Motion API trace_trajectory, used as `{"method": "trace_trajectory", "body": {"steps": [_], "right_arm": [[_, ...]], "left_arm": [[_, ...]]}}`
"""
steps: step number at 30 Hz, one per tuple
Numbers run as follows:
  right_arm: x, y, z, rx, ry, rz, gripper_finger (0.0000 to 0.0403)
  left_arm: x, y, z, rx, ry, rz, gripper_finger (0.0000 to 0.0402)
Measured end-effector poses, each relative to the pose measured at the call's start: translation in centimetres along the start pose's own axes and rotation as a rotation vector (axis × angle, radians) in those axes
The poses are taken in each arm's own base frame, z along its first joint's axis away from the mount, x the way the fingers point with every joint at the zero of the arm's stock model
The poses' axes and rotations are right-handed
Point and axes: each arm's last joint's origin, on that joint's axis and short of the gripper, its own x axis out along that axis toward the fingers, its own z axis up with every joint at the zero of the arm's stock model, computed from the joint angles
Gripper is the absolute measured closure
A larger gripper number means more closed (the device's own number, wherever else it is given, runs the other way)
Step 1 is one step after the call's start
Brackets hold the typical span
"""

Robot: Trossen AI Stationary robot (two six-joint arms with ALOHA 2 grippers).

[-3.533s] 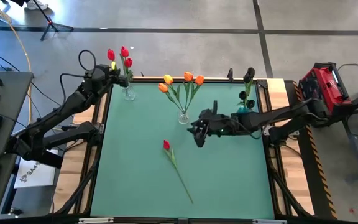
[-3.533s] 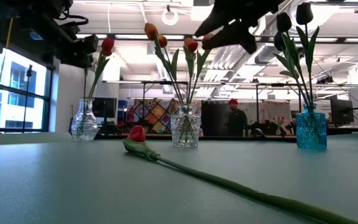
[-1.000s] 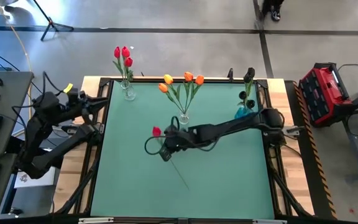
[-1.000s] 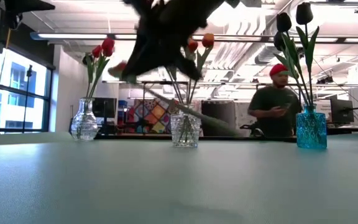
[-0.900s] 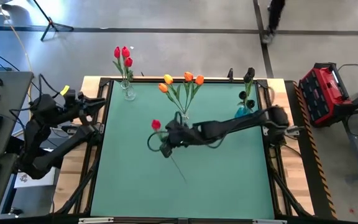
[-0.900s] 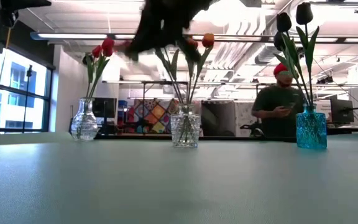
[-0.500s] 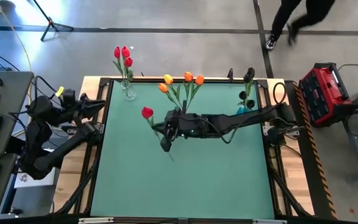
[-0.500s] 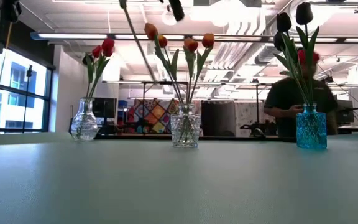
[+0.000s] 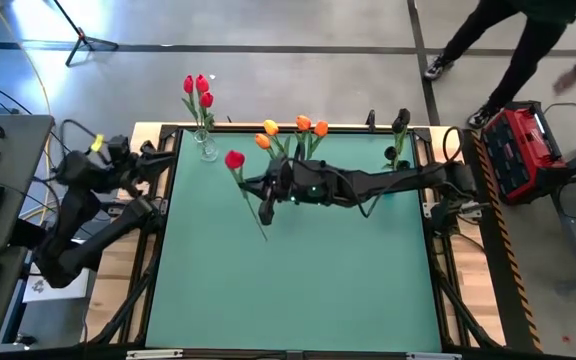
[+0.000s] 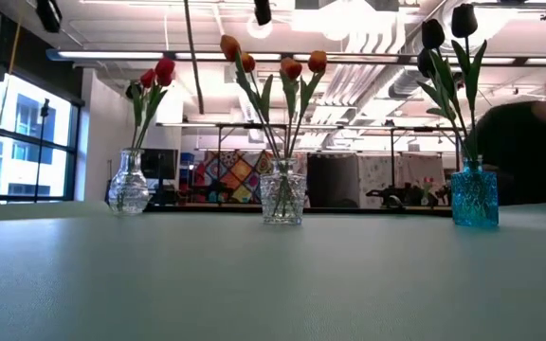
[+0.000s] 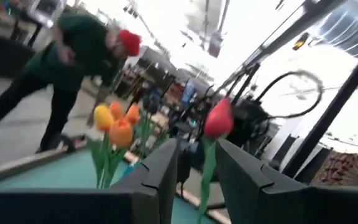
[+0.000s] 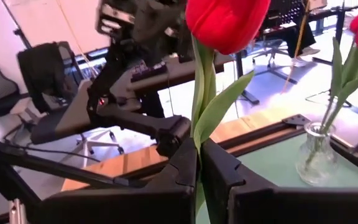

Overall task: Sort flowers into vase by color
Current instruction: Put the pink tulip into the top left transparent vase

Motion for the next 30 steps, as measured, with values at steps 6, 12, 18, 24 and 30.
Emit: {"method": "trace_trajectory", "body": {"steps": [6, 12, 18, 24, 30], "right_arm": [[0.3, -1.5, 0.4, 0.005, 0.006, 0.024, 0.0403], [0.6, -3.5, 0.8, 0.017, 0.016, 0.011, 0.0403], [0.7, -4.2, 1.3, -0.007, -0.006, 0.057, 0.0403], [0.7, -4.6, 1.4, -0.048, 0.004, 0.086, 0.0403], [0.7, -4.8, 1.3, -0.062, 0.017, 0.088, 0.0403]], "left_arm": [[2.5, 1.4, -0.1, -0.03, 0.129, -0.031, 0.0275], [4.7, 2.1, -0.1, -0.028, 0.186, -0.08, 0.0239], [6.5, 2.7, -1.1, -0.029, 0.266, -0.075, 0.0234], [8.7, 2.1, -1.5, 0.033, 0.249, -0.148, 0.0234], [11.2, 1.6, -2.7, 0.079, 0.257, -0.203, 0.0235]]}}
